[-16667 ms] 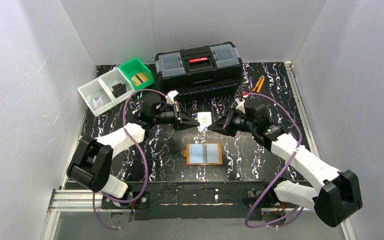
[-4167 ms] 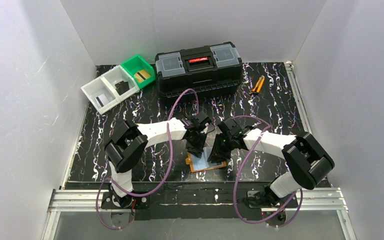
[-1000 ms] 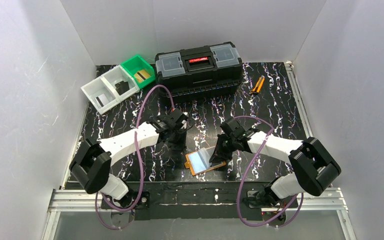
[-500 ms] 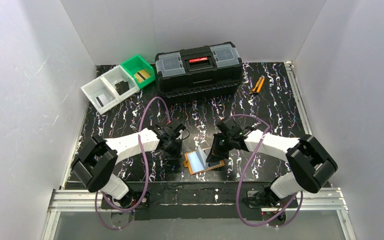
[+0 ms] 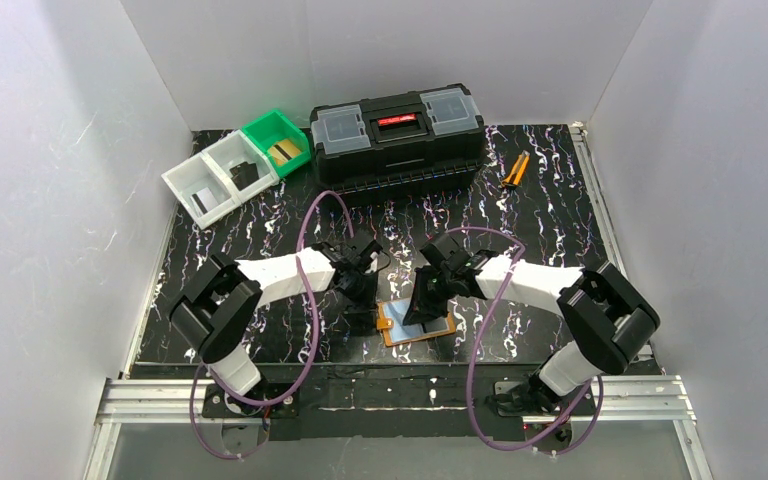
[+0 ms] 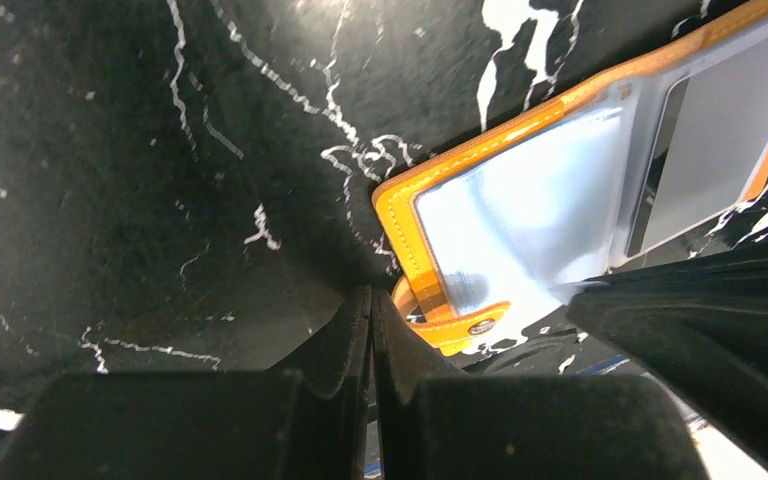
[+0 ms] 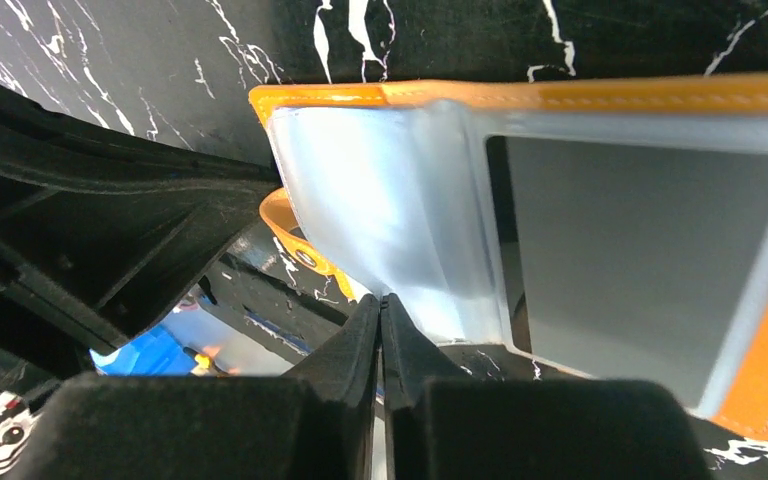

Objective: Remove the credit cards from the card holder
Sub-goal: Remove the credit card from the card holder.

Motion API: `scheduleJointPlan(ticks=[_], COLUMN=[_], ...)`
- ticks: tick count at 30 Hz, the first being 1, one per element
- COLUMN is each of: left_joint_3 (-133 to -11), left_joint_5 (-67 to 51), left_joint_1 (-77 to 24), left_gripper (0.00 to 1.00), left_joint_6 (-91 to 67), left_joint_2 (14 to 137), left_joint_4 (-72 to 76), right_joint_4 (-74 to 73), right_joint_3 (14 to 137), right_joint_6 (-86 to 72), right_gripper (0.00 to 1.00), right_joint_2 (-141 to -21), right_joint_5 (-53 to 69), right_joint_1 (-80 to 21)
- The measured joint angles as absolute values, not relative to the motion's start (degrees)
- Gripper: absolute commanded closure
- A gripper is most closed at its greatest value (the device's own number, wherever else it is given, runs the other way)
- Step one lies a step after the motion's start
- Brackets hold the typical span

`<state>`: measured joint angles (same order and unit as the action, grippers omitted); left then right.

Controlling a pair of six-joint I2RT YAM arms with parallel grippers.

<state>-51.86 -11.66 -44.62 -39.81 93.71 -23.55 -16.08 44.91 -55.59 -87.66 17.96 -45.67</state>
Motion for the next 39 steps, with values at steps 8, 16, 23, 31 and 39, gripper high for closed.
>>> scheduleJointPlan(ticks=[8, 16, 23, 31, 39], left_joint_3=[-54.6, -57.5, -60.1, -61.9, -64.0], left_joint_5=[-11.1, -8.9, -8.4, -11.9, -15.9], left_joint_1=[-44.4, -41.8, -40.8, -40.8, -41.8], left_gripper=[0.98, 0.92, 0.91, 0.87, 0.83], left_joint_6=[-38.6, -35.9, -34.5, -34.5, -36.1], left_joint_2=[95.5, 93.9, 90.1, 88.8, 88.8], left_joint_4=[-23.3, -27.4, -30.9, -31.7, -31.1], right_joint_4=[-15.9, -15.1, -14.8, -15.6, -20.5], right_joint_3=[45.1, 45.2, 45.3, 45.8, 45.7], right_joint_6=[-56.8, -57.3, -58.1, -58.3, -57.1], right_gripper=[0.67, 0.50, 0.43, 0.40, 0.37], right_joint_2=[-89.4, -89.3, -88.8, -85.5, -76.6], right_joint_5=[18.0, 17.8, 17.8, 16.4, 12.9], right_joint_1=[-45.9, -45.9, -45.9, -45.8, -42.4])
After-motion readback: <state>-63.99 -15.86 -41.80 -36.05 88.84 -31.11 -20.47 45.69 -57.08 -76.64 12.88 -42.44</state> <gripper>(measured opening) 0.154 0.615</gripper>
